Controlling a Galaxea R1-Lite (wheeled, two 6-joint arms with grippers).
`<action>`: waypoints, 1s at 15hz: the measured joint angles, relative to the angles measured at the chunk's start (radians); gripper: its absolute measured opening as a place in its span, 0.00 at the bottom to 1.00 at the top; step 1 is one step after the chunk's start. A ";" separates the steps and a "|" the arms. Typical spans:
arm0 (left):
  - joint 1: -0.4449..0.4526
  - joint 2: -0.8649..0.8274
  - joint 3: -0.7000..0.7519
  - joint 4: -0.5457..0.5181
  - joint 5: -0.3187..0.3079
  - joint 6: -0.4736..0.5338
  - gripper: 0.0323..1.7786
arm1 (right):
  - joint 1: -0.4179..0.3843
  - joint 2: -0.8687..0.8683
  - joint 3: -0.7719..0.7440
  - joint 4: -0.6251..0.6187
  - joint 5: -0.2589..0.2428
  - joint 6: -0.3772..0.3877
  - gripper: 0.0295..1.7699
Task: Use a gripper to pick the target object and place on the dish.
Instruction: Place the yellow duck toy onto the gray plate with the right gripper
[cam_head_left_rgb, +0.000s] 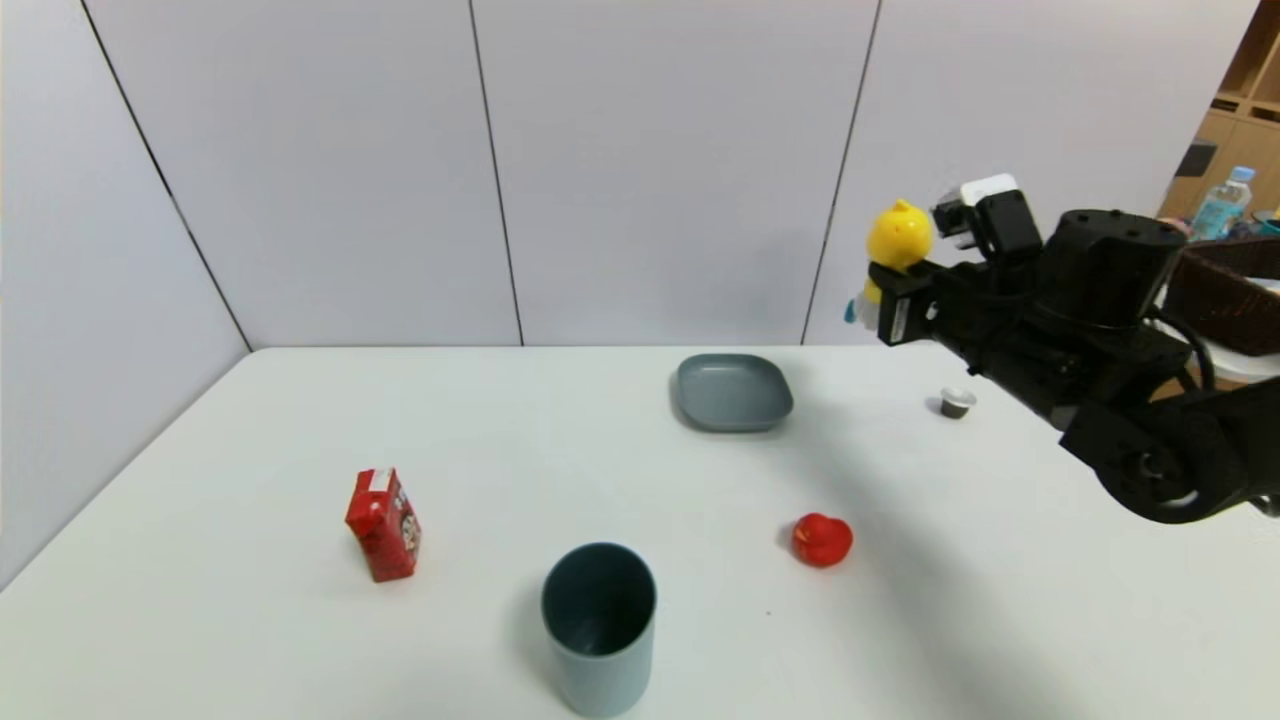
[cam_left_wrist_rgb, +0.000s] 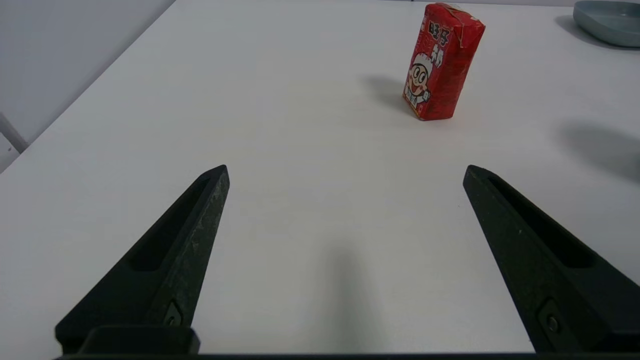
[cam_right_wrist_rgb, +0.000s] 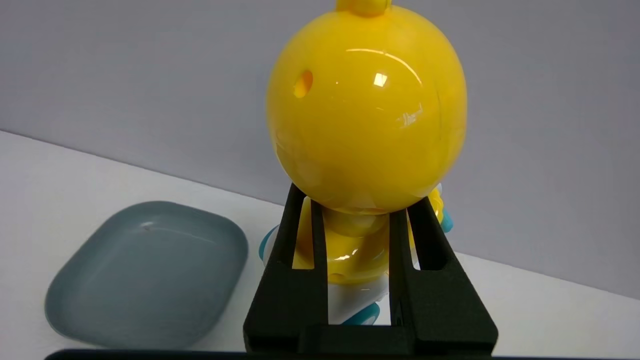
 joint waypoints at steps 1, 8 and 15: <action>0.000 0.000 0.000 0.000 0.000 0.000 0.95 | 0.026 0.036 -0.034 0.003 -0.003 0.000 0.18; 0.000 0.000 0.000 0.000 0.000 0.000 0.95 | 0.167 0.235 -0.231 0.039 -0.002 0.006 0.18; 0.000 0.000 0.000 0.000 0.000 -0.001 0.95 | 0.202 0.318 -0.295 0.053 -0.002 0.009 0.18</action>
